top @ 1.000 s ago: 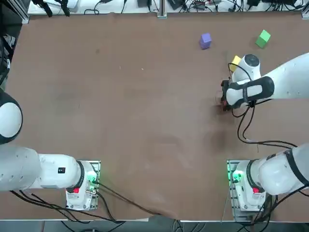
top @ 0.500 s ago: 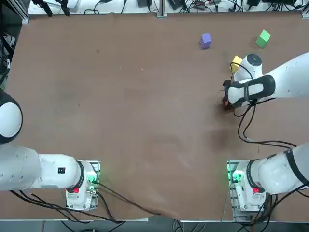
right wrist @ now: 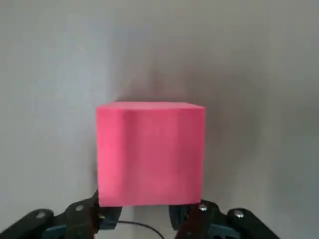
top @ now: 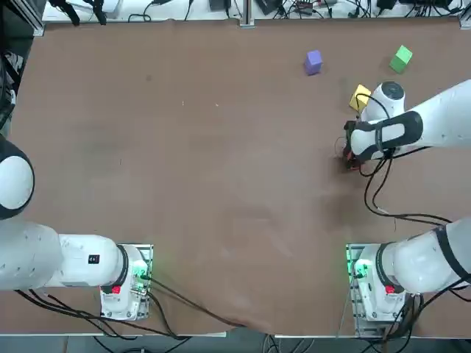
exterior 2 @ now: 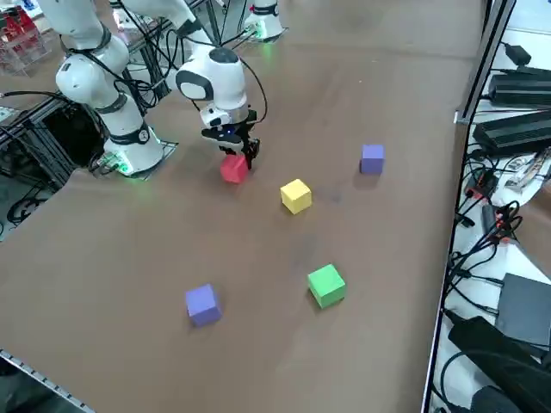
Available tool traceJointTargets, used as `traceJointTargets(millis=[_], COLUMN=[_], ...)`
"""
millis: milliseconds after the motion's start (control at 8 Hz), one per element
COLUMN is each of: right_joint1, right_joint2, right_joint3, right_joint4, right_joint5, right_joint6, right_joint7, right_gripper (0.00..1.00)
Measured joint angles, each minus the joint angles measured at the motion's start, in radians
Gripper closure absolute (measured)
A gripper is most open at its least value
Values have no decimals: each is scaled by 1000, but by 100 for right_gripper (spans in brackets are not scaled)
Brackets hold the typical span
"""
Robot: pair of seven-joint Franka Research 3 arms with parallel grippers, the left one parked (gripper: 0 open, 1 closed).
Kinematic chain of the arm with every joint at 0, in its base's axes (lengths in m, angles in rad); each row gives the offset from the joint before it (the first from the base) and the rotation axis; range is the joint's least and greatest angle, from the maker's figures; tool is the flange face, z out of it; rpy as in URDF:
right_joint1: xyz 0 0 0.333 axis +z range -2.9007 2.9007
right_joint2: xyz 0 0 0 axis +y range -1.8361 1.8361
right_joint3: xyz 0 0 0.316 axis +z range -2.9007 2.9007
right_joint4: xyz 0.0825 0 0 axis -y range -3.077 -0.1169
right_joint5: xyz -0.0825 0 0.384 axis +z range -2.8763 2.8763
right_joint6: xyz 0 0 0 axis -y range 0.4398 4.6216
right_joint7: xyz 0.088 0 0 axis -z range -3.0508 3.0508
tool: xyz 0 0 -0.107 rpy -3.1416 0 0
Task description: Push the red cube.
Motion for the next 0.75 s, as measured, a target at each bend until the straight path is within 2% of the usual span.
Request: traceJointTargets(millis=[750], right_joint1=[-180], right_joint2=[3], right_joint3=[-4], right_joint4=[0], right_joint5=[0], right_joint6=[0], right_joint7=[-201], right_gripper=[46])
